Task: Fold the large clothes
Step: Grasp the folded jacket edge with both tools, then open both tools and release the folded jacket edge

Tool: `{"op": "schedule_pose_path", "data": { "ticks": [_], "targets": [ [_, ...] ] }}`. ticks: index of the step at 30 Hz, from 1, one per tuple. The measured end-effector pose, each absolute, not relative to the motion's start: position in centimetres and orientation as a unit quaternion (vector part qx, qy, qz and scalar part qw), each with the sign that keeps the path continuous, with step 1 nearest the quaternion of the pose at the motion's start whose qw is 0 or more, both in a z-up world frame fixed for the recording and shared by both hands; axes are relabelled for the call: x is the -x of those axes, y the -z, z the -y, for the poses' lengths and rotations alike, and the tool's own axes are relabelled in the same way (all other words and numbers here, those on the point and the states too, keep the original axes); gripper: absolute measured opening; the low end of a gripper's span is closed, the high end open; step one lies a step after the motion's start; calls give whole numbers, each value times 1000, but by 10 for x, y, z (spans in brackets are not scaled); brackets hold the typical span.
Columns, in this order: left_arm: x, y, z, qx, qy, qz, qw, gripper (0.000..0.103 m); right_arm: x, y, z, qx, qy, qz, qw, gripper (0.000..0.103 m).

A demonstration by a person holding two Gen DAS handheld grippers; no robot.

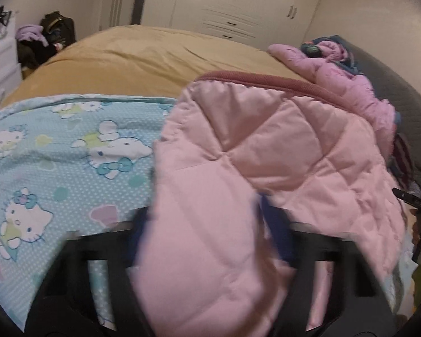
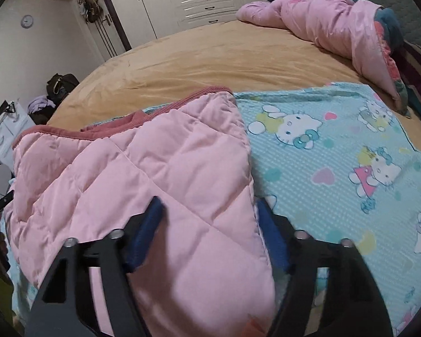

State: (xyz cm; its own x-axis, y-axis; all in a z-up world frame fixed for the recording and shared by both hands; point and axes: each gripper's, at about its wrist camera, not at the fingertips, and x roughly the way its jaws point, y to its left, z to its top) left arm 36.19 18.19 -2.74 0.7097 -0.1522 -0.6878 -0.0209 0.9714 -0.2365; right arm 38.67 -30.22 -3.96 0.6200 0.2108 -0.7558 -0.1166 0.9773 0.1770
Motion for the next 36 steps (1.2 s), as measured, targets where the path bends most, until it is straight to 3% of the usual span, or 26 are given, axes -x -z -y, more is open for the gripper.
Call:
{"op": "schedule_pose_path", "data": {
  "ticks": [1,3,8,13,17,26,36],
  "targets": [
    [-360,26,-184,112,39,-377,919,22,-390,38,298,-51,-93,-424,899,31],
    [-355,22,-183,93,39,-367,925,15,-388,32,294,-47,-95,-415,903,20],
    [-330,-12,-189,102,43,-305,946,9,-371,-15,306,-86,-109,-346,928,13],
    [-328,-58,-186,103,43,-255,961,9,-373,-69,311,-100,-130,-278,947,13],
    [-348,-69,-184,101,26,-245,964,9,-396,-77,312,-96,-110,-263,954,13],
    [-395,-8,-196,100,-23,-330,938,9,-438,-6,317,-108,-43,-332,936,12],
    [-396,34,-206,116,-30,-361,925,11,-444,44,319,-103,-27,-380,919,13]
  ]
}}
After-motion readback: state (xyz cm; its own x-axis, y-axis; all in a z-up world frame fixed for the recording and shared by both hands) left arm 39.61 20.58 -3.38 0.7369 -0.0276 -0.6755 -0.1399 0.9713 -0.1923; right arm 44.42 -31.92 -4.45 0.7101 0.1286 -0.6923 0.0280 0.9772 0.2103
